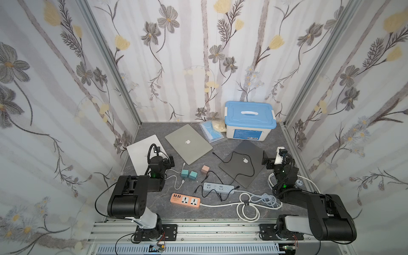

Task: Unplug the laptop charger
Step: Reset both arms

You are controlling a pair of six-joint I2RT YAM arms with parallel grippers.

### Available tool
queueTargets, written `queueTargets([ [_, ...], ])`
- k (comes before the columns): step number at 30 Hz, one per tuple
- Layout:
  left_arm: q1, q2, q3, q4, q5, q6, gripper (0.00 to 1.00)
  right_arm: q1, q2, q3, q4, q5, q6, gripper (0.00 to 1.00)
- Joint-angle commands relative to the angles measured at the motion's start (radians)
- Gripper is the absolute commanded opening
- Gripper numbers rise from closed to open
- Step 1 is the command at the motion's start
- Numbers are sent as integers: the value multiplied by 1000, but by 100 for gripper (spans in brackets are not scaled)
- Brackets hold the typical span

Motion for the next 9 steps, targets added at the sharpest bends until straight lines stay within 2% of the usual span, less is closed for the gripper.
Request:
queueTargets([
  [1,0,-2,0,43,-9,11,100,-2,3,7,47,-7,7,100],
  [9,0,0,0,45,-9,11,100,-7,2,7,42,-13,9,100],
])
